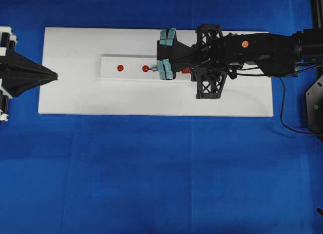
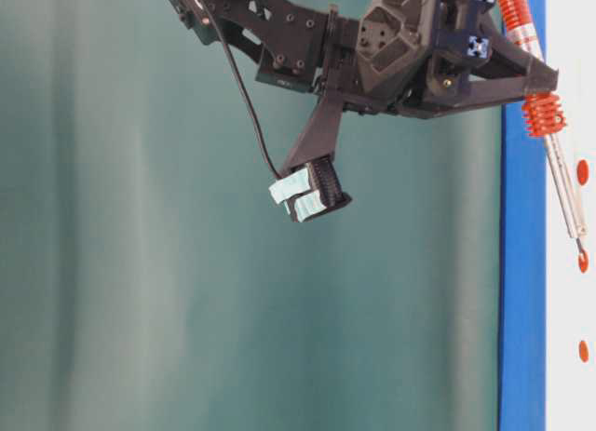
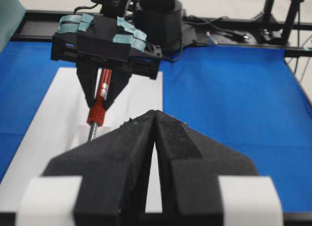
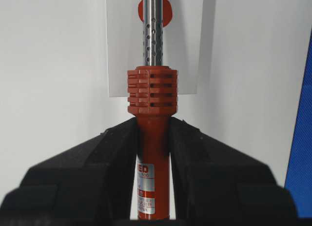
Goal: Touch the tip of the soldering iron to the mark.
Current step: 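Lower the iron tip onto the middle red dot, then raise the iron tip and move it right past the dots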
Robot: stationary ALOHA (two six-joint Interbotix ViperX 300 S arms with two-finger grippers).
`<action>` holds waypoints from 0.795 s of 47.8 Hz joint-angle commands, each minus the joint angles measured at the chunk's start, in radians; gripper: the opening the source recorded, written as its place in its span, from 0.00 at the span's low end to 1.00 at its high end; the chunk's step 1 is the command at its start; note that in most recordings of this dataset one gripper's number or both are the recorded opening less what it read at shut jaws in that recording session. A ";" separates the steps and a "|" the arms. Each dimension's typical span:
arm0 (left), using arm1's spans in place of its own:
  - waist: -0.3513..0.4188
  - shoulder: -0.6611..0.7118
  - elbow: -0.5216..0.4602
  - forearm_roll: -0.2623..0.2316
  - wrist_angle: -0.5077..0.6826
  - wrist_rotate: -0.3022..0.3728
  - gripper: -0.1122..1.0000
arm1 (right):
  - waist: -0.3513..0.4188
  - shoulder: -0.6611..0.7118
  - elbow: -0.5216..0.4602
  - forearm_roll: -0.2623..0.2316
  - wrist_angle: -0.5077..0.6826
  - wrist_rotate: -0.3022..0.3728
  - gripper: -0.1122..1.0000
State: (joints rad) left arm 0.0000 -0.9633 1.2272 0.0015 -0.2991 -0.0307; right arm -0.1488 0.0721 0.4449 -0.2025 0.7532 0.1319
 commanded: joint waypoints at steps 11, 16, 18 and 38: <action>0.000 0.003 -0.012 0.002 -0.005 -0.002 0.12 | -0.002 -0.060 -0.061 -0.008 0.080 0.002 0.16; 0.000 0.003 -0.011 0.002 -0.005 -0.003 0.12 | -0.002 -0.091 -0.089 -0.014 0.130 0.003 0.16; 0.000 0.005 -0.011 0.002 -0.005 -0.003 0.12 | -0.002 -0.104 -0.101 -0.017 0.147 0.003 0.16; 0.000 0.003 -0.011 0.000 -0.005 -0.003 0.12 | -0.002 -0.202 -0.176 -0.041 0.261 0.000 0.16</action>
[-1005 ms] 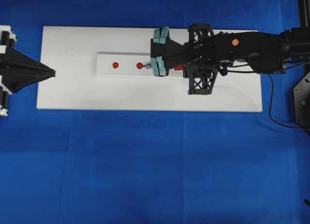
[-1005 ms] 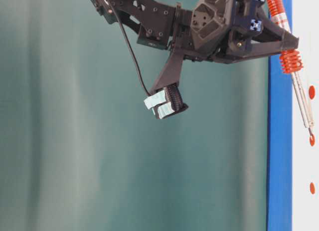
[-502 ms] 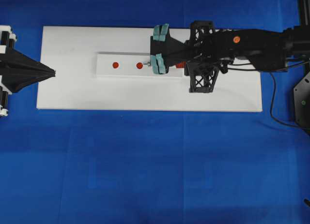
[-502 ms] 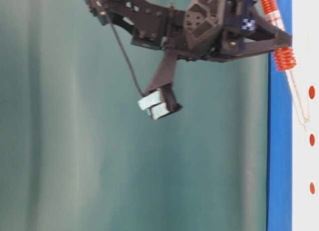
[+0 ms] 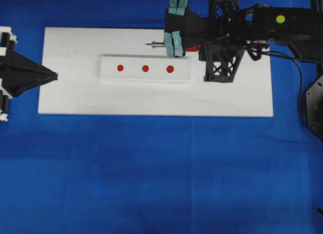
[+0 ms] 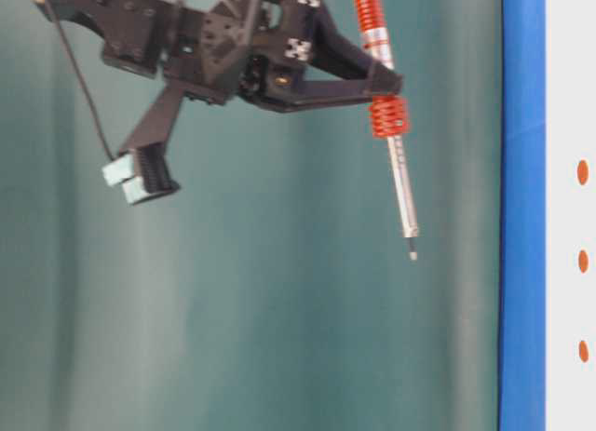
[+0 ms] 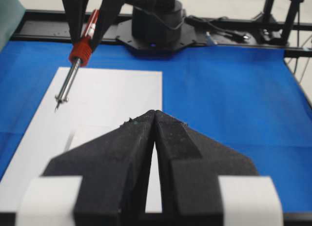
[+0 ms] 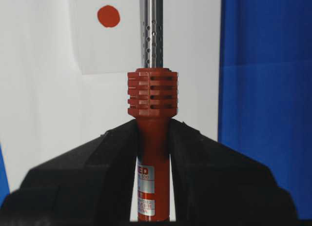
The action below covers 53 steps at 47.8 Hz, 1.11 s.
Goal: Touch the tip of the soldering iron to the mark.
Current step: 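Raise the iron tip and move it right past the dots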
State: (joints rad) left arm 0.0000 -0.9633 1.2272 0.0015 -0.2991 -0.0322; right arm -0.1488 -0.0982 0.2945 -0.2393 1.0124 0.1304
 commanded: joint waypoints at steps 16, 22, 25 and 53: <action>0.000 0.003 -0.011 0.000 -0.005 -0.005 0.12 | 0.002 -0.032 -0.020 -0.005 -0.003 0.003 0.16; 0.000 0.003 -0.011 0.002 -0.008 -0.005 0.12 | 0.000 -0.044 -0.008 -0.005 -0.003 0.012 0.16; 0.002 0.003 -0.011 0.002 -0.008 -0.005 0.12 | 0.000 -0.057 0.005 -0.005 -0.003 0.012 0.16; 0.000 0.006 -0.011 0.002 -0.005 -0.008 0.12 | -0.002 -0.233 0.193 0.000 0.003 0.009 0.16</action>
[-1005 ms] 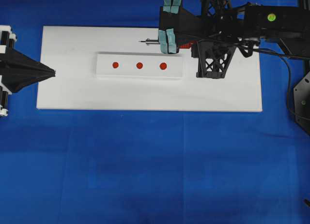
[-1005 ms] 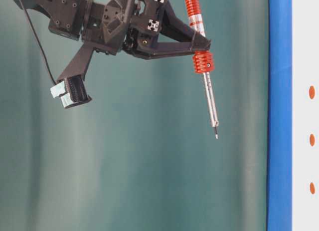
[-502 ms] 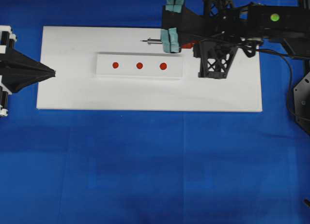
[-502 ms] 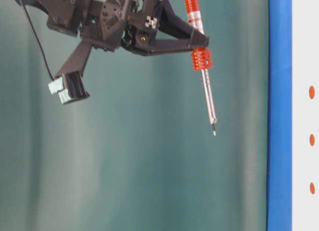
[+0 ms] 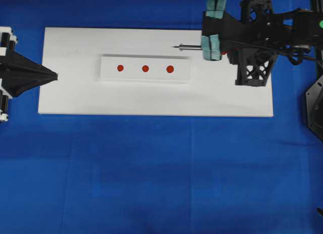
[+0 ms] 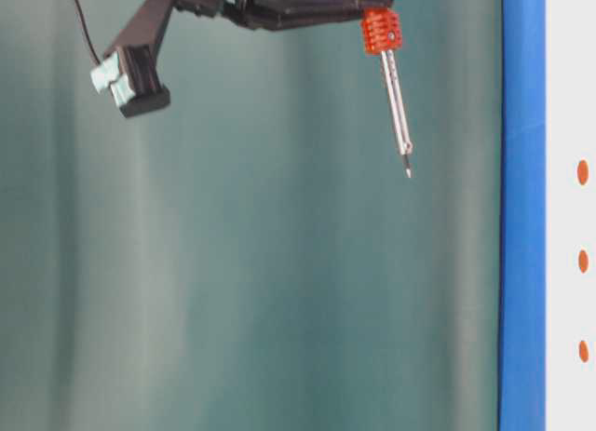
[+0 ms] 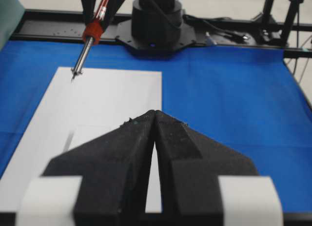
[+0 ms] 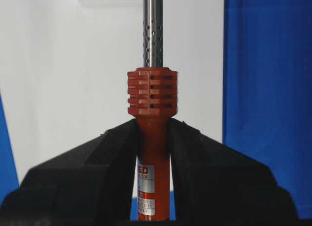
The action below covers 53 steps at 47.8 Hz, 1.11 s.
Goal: Touch the tip of the soldering iron to the mark.
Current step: 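Raise the iron tip and move it right past the dots, then lower the iron tip onto the rightmost red dot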
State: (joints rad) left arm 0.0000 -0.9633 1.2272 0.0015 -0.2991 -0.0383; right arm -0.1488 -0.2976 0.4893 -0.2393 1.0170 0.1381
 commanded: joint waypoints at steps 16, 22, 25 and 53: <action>0.002 0.006 -0.009 0.000 -0.005 -0.002 0.12 | -0.002 -0.035 0.005 0.000 0.000 -0.002 0.16; 0.000 0.006 -0.009 0.002 -0.005 0.000 0.12 | -0.002 -0.034 0.003 0.000 -0.005 -0.002 0.16; 0.000 0.005 -0.011 0.002 -0.005 0.000 0.12 | -0.002 -0.034 0.005 0.002 -0.005 0.000 0.16; 0.000 0.005 -0.011 0.002 -0.005 0.000 0.12 | 0.000 0.025 0.040 0.026 -0.057 0.005 0.16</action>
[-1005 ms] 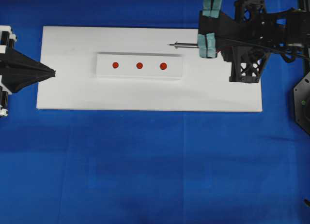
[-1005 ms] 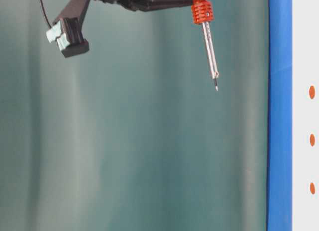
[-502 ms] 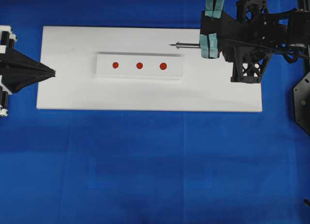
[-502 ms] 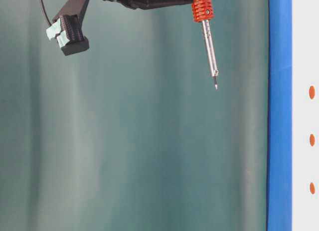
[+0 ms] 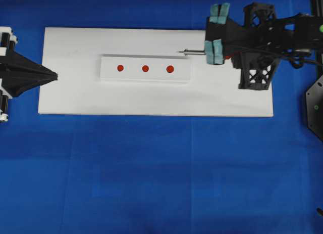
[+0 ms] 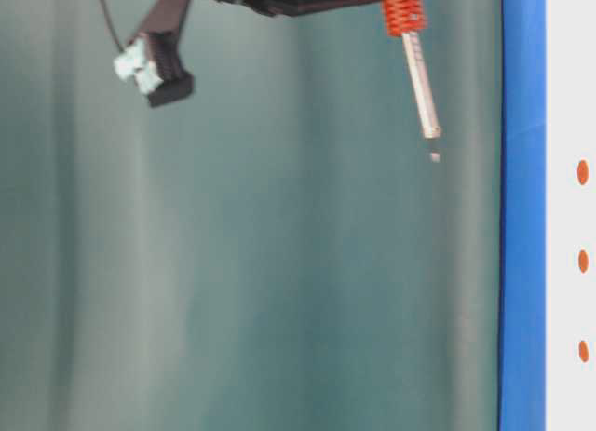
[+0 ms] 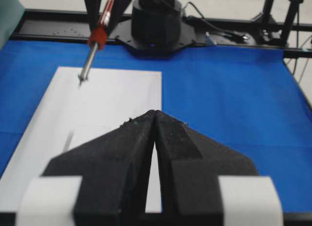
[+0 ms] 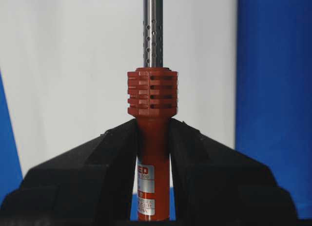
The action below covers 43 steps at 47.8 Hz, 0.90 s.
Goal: Touch the tip of the soldering iron to the mark.
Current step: 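Lower the iron tip onto the rightmost red dot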
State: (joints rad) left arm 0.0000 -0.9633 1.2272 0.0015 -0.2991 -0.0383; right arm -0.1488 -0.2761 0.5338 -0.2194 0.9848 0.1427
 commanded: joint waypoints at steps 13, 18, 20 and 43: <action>0.002 0.005 -0.011 0.002 -0.005 0.000 0.12 | 0.003 0.095 0.035 0.025 -0.126 -0.002 0.16; 0.000 0.005 -0.009 0.002 -0.005 0.000 0.12 | 0.002 0.124 0.052 0.025 -0.156 -0.003 0.16; 0.000 0.005 -0.009 0.002 -0.005 0.000 0.12 | 0.002 0.135 0.058 0.025 -0.167 -0.005 0.16; 0.002 0.006 -0.009 0.002 -0.005 0.000 0.12 | -0.005 0.192 0.086 0.025 -0.233 -0.006 0.16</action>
State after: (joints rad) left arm 0.0000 -0.9633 1.2272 0.0015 -0.2991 -0.0383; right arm -0.1488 -0.0752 0.6289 -0.1963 0.7578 0.1396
